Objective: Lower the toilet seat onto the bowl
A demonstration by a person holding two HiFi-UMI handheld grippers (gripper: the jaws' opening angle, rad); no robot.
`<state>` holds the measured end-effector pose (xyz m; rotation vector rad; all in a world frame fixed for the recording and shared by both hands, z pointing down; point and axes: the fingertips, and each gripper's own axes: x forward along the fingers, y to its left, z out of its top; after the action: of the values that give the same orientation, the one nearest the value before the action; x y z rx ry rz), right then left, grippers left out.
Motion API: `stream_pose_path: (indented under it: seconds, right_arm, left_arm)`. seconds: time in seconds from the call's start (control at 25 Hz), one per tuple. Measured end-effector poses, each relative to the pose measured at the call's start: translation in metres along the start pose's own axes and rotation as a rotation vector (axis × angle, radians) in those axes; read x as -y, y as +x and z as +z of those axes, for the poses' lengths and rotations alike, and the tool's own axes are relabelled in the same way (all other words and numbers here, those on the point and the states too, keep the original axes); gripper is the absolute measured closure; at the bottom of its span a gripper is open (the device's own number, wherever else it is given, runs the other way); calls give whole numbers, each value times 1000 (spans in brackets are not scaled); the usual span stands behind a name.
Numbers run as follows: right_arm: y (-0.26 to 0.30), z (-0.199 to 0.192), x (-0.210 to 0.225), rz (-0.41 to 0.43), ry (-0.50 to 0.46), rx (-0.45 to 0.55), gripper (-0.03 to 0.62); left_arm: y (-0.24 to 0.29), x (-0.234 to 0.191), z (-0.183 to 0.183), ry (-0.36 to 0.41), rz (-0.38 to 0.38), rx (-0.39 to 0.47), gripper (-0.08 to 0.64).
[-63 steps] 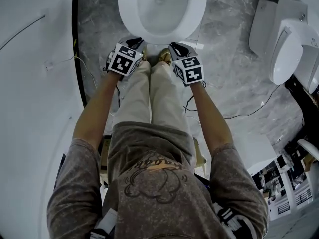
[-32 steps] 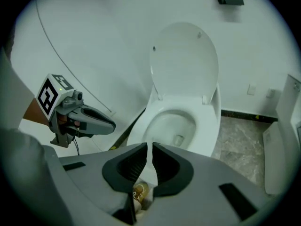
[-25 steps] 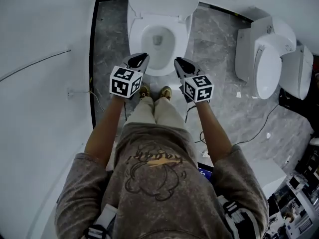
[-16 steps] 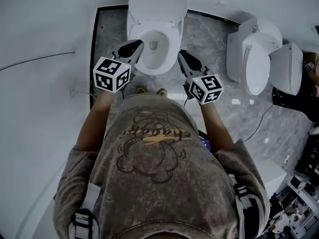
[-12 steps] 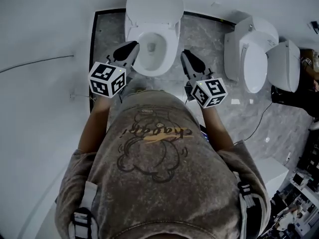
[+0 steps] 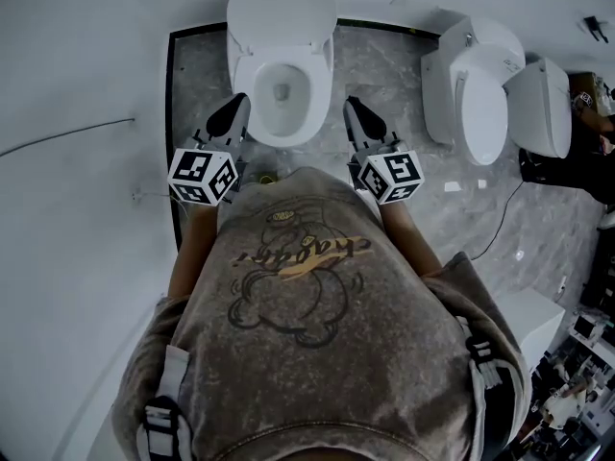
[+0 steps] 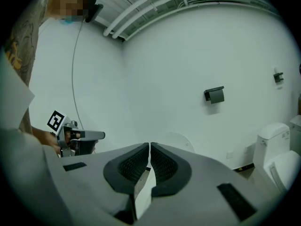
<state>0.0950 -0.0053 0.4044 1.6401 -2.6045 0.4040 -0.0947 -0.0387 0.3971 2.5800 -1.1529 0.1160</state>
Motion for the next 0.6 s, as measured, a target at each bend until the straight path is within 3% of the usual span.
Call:
stream_pose_path:
  seconds: [0.6]
  right_arm:
    - [-7,-7,-4,-7,-8,-5,566]
  left_arm:
    - [-13,0,-17,4,52,-25,551]
